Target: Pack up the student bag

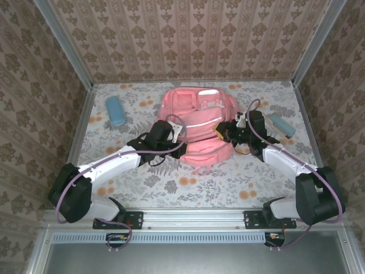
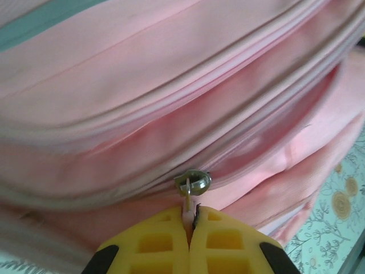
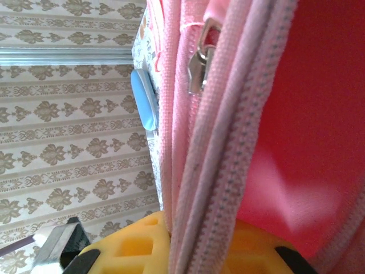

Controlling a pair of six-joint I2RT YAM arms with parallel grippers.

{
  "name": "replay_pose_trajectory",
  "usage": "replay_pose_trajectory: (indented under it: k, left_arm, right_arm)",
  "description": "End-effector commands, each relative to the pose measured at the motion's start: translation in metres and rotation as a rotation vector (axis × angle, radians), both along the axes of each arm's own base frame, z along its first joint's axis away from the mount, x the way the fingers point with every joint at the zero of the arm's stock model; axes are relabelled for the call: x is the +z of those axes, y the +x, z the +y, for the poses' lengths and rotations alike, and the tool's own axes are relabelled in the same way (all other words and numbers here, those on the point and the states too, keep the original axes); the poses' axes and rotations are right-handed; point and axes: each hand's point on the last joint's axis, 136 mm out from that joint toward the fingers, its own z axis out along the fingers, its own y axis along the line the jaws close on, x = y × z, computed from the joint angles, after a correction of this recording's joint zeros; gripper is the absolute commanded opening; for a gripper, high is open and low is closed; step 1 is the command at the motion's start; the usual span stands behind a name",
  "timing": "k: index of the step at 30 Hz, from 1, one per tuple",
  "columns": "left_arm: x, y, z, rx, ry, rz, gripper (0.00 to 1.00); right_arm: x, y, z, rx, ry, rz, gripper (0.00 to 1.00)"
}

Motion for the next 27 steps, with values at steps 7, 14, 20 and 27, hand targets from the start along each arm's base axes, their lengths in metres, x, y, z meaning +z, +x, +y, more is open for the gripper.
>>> replay_pose_trajectory:
  k: [7, 14, 20, 27]
  left_arm:
    - [0.014, 0.020, 0.009, 0.010, -0.015, -0.089, 0.00]
    - [0.039, 0.015, -0.016, -0.076, -0.078, -0.151, 0.00]
    - [0.043, 0.016, -0.019, -0.079, -0.079, -0.167, 0.00]
    - [0.015, 0.028, 0.017, 0.037, 0.029, -0.123, 0.00]
  right_arm:
    - [0.028, 0.017, -0.011, -0.032, 0.049, -0.111, 0.27]
    - [0.033, 0.007, 0.027, -0.006, 0.061, -0.105, 0.50]
    - [0.030, 0.006, 0.053, 0.022, 0.075, -0.074, 0.41]
    - [0.035, 0.006, 0.042, 0.004, 0.043, -0.087, 0.11]
